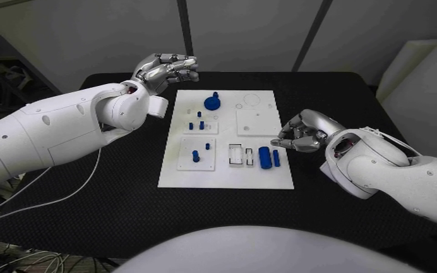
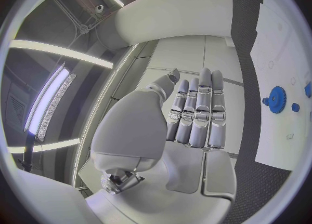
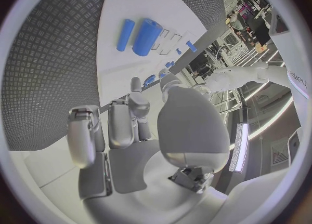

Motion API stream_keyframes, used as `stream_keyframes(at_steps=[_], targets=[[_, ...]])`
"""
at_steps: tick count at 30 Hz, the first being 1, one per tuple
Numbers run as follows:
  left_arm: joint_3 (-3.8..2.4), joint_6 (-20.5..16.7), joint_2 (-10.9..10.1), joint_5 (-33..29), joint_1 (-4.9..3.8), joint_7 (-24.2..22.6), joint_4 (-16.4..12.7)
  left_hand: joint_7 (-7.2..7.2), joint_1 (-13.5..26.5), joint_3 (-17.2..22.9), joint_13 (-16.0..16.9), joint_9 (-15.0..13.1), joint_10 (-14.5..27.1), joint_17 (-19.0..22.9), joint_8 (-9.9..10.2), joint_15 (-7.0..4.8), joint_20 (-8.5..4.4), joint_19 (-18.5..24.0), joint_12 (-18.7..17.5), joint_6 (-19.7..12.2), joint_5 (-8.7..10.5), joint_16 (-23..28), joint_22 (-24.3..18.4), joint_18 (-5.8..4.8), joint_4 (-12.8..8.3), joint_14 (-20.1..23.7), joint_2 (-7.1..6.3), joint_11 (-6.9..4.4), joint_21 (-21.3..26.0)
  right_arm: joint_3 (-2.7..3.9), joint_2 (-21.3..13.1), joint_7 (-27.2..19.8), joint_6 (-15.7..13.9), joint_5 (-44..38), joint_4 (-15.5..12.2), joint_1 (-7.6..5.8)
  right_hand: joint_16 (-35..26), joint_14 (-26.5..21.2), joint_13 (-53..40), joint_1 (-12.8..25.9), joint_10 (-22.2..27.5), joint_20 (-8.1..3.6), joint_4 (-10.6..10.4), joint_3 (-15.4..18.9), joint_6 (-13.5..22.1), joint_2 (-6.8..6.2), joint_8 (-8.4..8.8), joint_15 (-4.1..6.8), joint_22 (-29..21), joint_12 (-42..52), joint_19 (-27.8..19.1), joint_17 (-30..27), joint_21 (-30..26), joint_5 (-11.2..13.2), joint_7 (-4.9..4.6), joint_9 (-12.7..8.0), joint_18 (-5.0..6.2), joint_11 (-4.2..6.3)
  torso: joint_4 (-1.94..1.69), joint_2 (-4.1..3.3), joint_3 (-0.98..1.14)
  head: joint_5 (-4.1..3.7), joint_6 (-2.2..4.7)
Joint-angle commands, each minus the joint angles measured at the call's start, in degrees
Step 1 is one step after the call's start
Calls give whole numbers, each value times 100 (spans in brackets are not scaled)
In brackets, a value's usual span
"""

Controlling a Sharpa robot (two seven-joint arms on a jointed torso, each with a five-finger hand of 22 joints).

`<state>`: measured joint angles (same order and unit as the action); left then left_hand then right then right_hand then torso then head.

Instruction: Assemble the parts on the task board

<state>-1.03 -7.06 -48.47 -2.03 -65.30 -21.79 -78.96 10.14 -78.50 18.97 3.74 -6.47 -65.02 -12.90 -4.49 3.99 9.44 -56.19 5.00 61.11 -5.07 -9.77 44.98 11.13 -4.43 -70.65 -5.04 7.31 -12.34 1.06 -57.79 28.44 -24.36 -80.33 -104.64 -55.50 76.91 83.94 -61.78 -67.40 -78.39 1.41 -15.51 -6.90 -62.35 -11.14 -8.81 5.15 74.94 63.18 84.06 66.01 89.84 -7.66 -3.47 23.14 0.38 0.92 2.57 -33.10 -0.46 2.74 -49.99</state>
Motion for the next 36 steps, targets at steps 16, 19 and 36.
stream_keyframes(at_steps=[16, 19, 36], targets=[[-2, 79, 5, -42, -3, -40, 5, -24, -3, -33, 2, -3, 8, -4, 3, -14, 28, -9, -19, 13, 36, 31, -15, -81, -16, -50, 45, -17, 19, -1, 353, 555, 133, -720, 26, 241, 102, 229, -263, -74, -79, 7, -108, 103, 65, 38, 18, -31, 1506, 197, 594, 121, 16, -47, -1, 197, -38, -4, 5, -4, 4, -12, -1], [-2, 87, 9, -50, -1, -42, 5, -23, 1, -37, 1, -3, 10, -5, 4, -13, 29, -9, -20, 12, 37, 36, -19, -81, -15, -51, 45, -16, 20, -2, 383, 580, 235, -705, 75, 245, 112, 232, -299, -75, -94, 7, -108, 110, 63, 42, 16, -29, 1506, 229, 594, 137, 16, -50, 1, 217, -38, -3, 1, 0, 3, -7, -1], [1, 153, 7, -93, 8, -9, 11, -17, 59, -80, -1, -2, 24, -12, 10, -5, 39, -8, -22, 2, 80, 77, -65, -83, 17, -66, 56, -9, 36, -12, 577, 936, 770, -980, 230, 322, 134, 232, -355, -12, -92, 7, -121, 167, 90, 64, 31, -29, 1506, 251, 594, 163, 16, -46, -1, 324, -38, -5, 4, -3, -2, 17, -1]])
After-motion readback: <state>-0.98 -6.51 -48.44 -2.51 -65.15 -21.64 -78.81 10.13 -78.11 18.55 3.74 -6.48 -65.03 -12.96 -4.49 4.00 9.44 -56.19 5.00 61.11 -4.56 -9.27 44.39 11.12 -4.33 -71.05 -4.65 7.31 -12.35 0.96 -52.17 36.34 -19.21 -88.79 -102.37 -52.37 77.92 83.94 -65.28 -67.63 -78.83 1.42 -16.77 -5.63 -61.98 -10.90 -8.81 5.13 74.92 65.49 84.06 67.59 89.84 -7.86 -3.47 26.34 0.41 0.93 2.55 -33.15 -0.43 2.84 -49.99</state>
